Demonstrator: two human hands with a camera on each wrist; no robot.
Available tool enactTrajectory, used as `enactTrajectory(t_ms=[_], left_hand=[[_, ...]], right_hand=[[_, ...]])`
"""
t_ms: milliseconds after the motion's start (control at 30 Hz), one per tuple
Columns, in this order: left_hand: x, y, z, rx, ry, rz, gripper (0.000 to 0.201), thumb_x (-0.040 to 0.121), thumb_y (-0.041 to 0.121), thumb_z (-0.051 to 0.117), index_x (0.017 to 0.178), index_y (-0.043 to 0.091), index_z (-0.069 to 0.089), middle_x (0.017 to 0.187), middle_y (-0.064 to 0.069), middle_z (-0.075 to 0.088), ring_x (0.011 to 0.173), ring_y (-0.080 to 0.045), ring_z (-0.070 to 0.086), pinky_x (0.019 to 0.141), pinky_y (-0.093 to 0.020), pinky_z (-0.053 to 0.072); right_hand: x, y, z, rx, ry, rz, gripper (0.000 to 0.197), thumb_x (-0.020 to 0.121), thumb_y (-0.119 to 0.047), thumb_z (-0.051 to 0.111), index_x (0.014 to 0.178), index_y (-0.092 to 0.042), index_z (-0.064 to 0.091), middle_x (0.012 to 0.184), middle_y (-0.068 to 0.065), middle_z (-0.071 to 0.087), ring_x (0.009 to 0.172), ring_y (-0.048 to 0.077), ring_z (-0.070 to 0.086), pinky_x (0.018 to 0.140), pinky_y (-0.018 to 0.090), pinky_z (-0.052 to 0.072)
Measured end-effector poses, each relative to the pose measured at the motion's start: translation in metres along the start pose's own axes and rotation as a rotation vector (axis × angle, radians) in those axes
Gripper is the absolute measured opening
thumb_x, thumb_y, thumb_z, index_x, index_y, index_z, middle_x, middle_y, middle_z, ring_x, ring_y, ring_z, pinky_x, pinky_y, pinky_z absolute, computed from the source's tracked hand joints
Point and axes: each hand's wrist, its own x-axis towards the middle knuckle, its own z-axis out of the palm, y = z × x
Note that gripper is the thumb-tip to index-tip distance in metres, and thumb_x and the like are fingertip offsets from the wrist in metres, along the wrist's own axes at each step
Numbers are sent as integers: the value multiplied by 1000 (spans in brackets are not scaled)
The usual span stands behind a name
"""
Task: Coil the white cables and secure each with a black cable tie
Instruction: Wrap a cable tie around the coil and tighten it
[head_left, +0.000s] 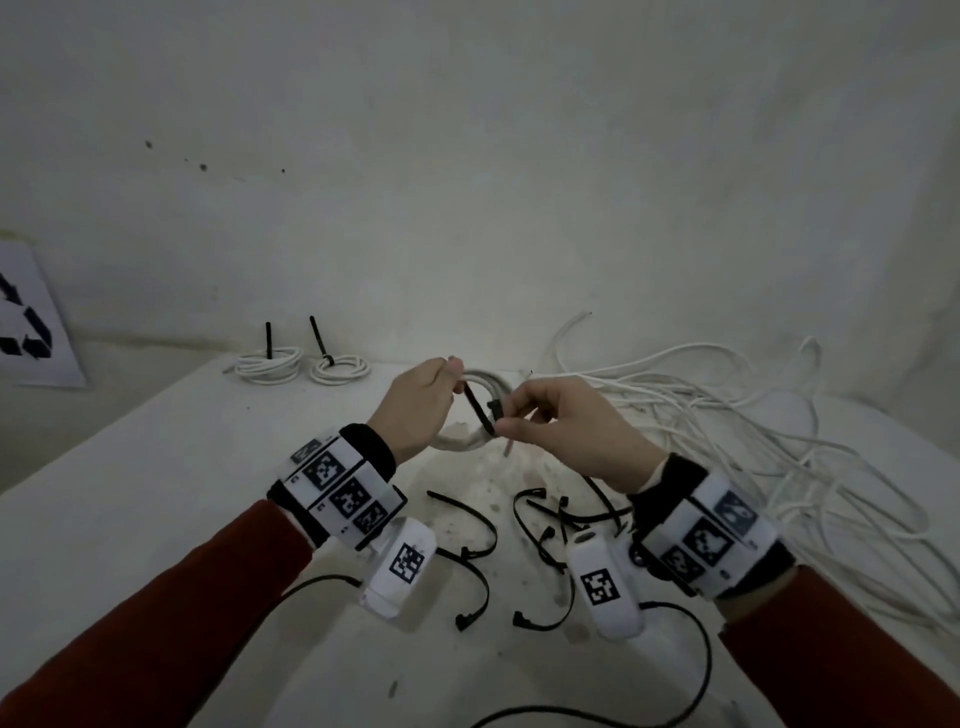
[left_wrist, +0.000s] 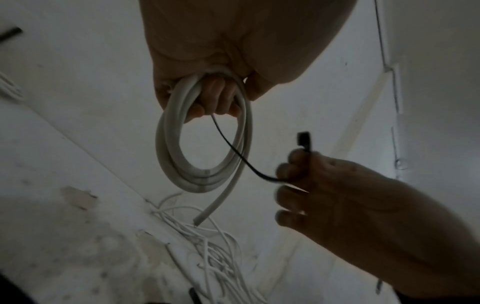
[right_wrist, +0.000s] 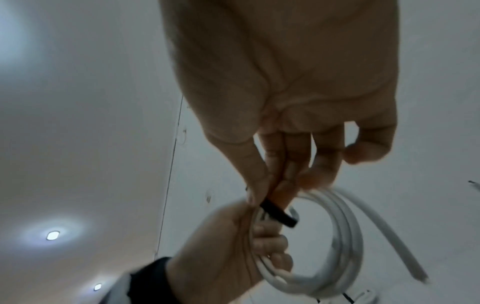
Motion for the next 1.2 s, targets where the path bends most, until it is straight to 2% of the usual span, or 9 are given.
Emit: enactTrajectory(t_ms=[100, 233, 400, 533, 633, 733, 867, 1067, 1200], left_hand=[[-9, 11, 9, -38, 10, 60, 38, 99, 31, 39, 67, 17, 53, 61, -1, 46, 56, -17, 42, 60, -32, 37], [-14, 16, 14, -36, -32, 82, 35, 98, 28, 44, 67, 22, 59, 55, 9, 49, 52, -11, 43, 56, -25, 35], [-13, 12, 13, -77, -133, 119, 31, 82, 41, 61, 80, 10, 60, 58, 10, 46, 55, -9, 41, 57, -25, 34], [-14, 12, 23, 50, -124, 152, 30, 82, 45, 66, 78, 16, 60, 54, 11, 41, 49, -3, 36, 49, -15, 30], [-8, 11, 30, 2, -108, 125, 43, 80, 52, 65, 67, 13, 54, 54, 8, 43, 50, -6, 39, 53, -22, 33], [-2, 13, 35, -132, -123, 84, 50, 76, 54, 69, 70, 5, 61, 52, 7, 42, 52, -12, 40, 56, -33, 37], [6, 21, 36, -359, -244, 46, 35, 77, 47, 65, 67, 14, 68, 45, 10, 32, 42, -9, 27, 46, -23, 29], [11, 22, 47, -456, -400, 3, 34, 78, 40, 58, 74, 7, 65, 48, 6, 26, 43, -9, 23, 44, -21, 28], [15, 11, 50, -534, -432, -17, 30, 85, 41, 66, 65, 19, 67, 50, 7, 25, 44, -9, 21, 44, -21, 27]], right_hand=[[6, 10, 6, 62, 230, -91, 14, 79, -19, 76, 74, -26, 66, 79, -3, 62, 61, 7, 47, 63, 21, 41], [8, 14, 9, 114, 382, -132, 19, 78, -22, 78, 77, -37, 67, 87, -3, 48, 71, -6, 45, 66, 11, 32], [8, 18, 1, 338, 348, -49, 11, 77, -23, 78, 77, -32, 72, 108, 5, 64, 89, 1, 52, 83, 20, 37], [16, 22, -7, 439, 265, -6, 24, 64, -42, 79, 79, -25, 75, 106, 9, 66, 96, 21, 54, 96, 42, 42], [21, 20, -16, 502, 189, 38, 16, 64, -28, 84, 75, -21, 75, 86, 8, 68, 85, 24, 56, 87, 36, 46], [22, 21, -25, 578, 91, 49, 11, 70, -28, 74, 75, -19, 74, 79, 9, 69, 75, 19, 62, 75, 28, 49], [28, 33, -32, 658, 147, 147, 14, 88, -23, 63, 91, -10, 67, 84, 9, 68, 73, 20, 64, 71, 29, 51], [34, 43, -33, 826, 201, 212, 42, 83, -16, 69, 117, 3, 56, 101, 21, 71, 74, 26, 70, 72, 37, 58], [35, 45, -32, 789, 326, 113, 26, 82, 2, 68, 106, 8, 60, 93, 17, 74, 70, 23, 71, 60, 32, 57]])
